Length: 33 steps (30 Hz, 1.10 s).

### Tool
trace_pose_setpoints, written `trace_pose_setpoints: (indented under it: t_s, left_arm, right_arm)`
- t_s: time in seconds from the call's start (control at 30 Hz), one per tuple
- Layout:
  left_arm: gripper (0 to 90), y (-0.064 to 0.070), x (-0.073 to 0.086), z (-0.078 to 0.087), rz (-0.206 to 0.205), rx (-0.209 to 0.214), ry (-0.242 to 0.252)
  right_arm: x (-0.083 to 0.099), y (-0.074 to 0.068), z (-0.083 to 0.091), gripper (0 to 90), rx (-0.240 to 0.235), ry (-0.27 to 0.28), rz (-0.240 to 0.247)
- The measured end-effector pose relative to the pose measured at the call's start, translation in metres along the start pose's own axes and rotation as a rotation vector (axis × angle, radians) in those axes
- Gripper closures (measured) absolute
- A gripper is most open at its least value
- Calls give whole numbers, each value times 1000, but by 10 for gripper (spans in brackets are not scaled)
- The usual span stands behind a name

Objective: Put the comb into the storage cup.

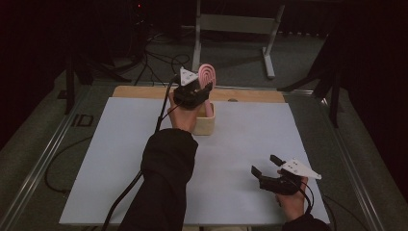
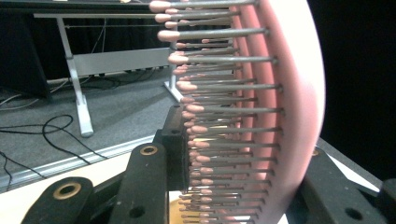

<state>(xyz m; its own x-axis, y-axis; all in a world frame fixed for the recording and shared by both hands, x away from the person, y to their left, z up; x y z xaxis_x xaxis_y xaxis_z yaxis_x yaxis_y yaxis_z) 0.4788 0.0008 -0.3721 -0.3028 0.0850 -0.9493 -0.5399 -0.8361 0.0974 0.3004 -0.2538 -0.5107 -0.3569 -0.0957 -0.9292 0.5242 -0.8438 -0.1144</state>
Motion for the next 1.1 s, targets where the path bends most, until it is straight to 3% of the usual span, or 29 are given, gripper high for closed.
trace_pose_setpoints:
  t_s: [0.33,0.67,1.1]
  left_arm:
    - [644,0,5,-2,0,-2,-9]
    - [644,-5,17,-5,37,3,-25]
    - [643,-4,27,-8,37,5,-45]
  right_arm:
    - [0,0,0,101,3,-3,-3]
    - [1,0,-1,101,4,-1,0]
    - [1,0,-1,101,4,-1,-1]
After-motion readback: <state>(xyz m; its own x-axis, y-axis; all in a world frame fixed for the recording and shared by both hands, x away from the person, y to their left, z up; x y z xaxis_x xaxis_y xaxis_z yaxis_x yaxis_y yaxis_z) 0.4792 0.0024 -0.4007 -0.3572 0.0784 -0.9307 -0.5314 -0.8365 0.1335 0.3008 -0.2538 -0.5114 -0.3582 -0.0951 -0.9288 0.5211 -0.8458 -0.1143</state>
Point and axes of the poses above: each handheld gripper's, and its own axes: z roughly backward along the jaws, x roughly out of its underside, y roughly to its right, the point moved 6 cm from there along -z, roughly forward along the jaws
